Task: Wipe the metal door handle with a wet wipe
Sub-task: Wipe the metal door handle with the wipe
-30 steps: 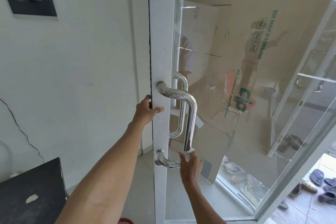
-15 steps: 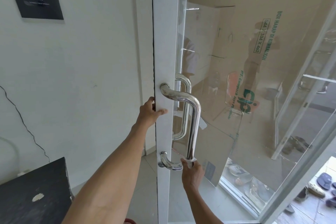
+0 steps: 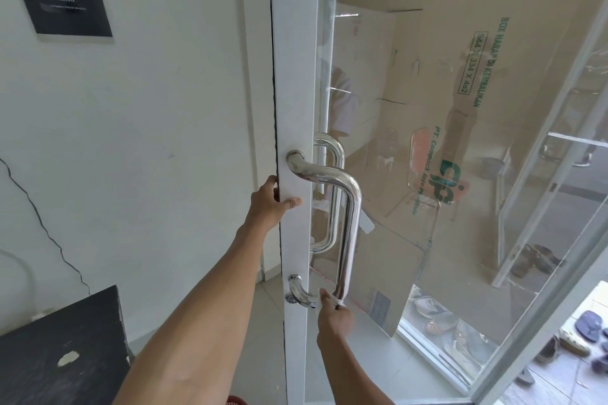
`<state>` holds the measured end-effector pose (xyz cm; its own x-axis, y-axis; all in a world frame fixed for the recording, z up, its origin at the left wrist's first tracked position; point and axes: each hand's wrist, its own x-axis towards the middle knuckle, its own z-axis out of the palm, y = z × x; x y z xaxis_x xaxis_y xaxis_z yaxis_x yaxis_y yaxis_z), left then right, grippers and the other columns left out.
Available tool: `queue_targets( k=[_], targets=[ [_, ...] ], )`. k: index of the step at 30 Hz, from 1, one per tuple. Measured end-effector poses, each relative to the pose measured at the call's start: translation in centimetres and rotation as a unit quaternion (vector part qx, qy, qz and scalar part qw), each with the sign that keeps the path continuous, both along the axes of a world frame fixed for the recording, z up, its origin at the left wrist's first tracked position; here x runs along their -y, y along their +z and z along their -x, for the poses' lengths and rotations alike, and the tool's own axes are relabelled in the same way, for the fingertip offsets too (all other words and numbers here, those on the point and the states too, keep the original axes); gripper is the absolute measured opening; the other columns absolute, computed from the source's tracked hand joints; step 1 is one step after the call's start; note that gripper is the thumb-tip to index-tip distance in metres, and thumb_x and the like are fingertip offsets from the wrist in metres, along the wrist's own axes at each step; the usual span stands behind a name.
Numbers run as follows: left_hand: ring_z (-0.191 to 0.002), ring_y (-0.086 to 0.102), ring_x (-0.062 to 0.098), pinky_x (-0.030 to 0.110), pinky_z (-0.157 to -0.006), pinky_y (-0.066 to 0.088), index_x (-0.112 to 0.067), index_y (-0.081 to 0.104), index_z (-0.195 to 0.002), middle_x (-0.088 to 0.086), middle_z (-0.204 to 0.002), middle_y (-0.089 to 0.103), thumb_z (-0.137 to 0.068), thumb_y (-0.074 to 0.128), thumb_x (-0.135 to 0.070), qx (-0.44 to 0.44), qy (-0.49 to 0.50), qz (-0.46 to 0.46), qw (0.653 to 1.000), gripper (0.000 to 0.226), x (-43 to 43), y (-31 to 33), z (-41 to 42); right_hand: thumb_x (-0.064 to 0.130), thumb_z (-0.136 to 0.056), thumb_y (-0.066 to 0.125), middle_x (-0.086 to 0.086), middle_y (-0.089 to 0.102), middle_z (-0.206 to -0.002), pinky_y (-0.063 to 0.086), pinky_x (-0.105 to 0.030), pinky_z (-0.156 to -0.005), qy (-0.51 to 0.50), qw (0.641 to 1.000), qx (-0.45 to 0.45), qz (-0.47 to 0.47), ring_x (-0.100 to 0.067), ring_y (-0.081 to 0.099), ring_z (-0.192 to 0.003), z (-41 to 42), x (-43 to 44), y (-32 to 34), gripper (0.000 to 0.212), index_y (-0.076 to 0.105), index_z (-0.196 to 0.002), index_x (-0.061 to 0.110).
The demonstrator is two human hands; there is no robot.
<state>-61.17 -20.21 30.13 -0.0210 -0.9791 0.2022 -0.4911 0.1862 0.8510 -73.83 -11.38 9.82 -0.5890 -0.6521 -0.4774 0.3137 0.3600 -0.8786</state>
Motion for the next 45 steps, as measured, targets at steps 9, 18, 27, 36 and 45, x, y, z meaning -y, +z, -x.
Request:
queue_targets(
  k=[9,18,27,36,45],
  targets=[
    [-0.095,0.063,0.021,0.023,-0.078,0.046,-0.014,0.051,-0.124,0.009,-0.112,0.069,-0.078,0.078,-0.032,0.0,0.001,0.0,1.0,0.057,0.1,0.0,0.1,0.044,-0.08,0.075,-0.013,0.058,-0.096,0.045,-0.037,-0.081,-0.005,0.955,0.288,-0.067,-0.03,0.055,-0.094,-2.2,0.8,1.4,0.056,0.054,-0.114,0.004],
    [-0.091,0.062,0.018,0.013,-0.065,0.042,-0.015,0.052,-0.123,0.008,-0.111,0.07,-0.077,0.078,-0.032,-0.009,-0.003,-0.001,1.0,0.056,0.3,-0.1,0.0,0.033,-0.085,0.074,-0.01,0.06,-0.089,0.045,-0.034,-0.071,0.014,0.951,0.306,-0.029,-0.028,0.057,-0.094,-2.9,1.3,1.0,0.041,0.058,-0.112,0.006],
    [-0.092,0.064,0.018,0.014,-0.066,0.043,-0.017,0.053,-0.123,0.007,-0.111,0.071,-0.076,0.079,-0.033,-0.025,-0.007,0.005,1.0,0.056,0.2,-0.3,-0.3,0.017,-0.077,0.082,-0.009,0.062,-0.065,0.04,-0.026,-0.053,-0.001,0.996,-0.056,0.069,-0.022,0.055,-0.063,1.7,-0.2,0.2,0.019,0.068,-0.072,0.004],
    [-0.091,0.061,0.018,0.017,-0.072,0.043,-0.017,0.051,-0.125,0.008,-0.115,0.069,-0.077,0.079,-0.033,-0.017,-0.012,0.002,1.0,0.058,0.4,-0.1,-0.2,0.016,-0.07,0.086,0.011,0.05,-0.047,0.032,-0.015,-0.04,0.071,0.951,-0.252,0.163,0.002,0.034,-0.042,4.5,-0.3,3.3,0.024,0.062,-0.066,0.016],
    [-0.093,0.063,0.021,0.023,-0.077,0.046,-0.016,0.051,-0.126,0.008,-0.112,0.07,-0.077,0.078,-0.033,-0.017,-0.012,0.001,1.0,0.058,0.4,-0.2,-0.3,0.026,-0.069,0.087,0.009,0.052,-0.047,0.031,-0.016,-0.041,0.046,0.92,-0.249,0.299,0.0,0.036,-0.043,5.3,0.9,12.4,0.027,0.064,-0.062,0.014]
  ],
)
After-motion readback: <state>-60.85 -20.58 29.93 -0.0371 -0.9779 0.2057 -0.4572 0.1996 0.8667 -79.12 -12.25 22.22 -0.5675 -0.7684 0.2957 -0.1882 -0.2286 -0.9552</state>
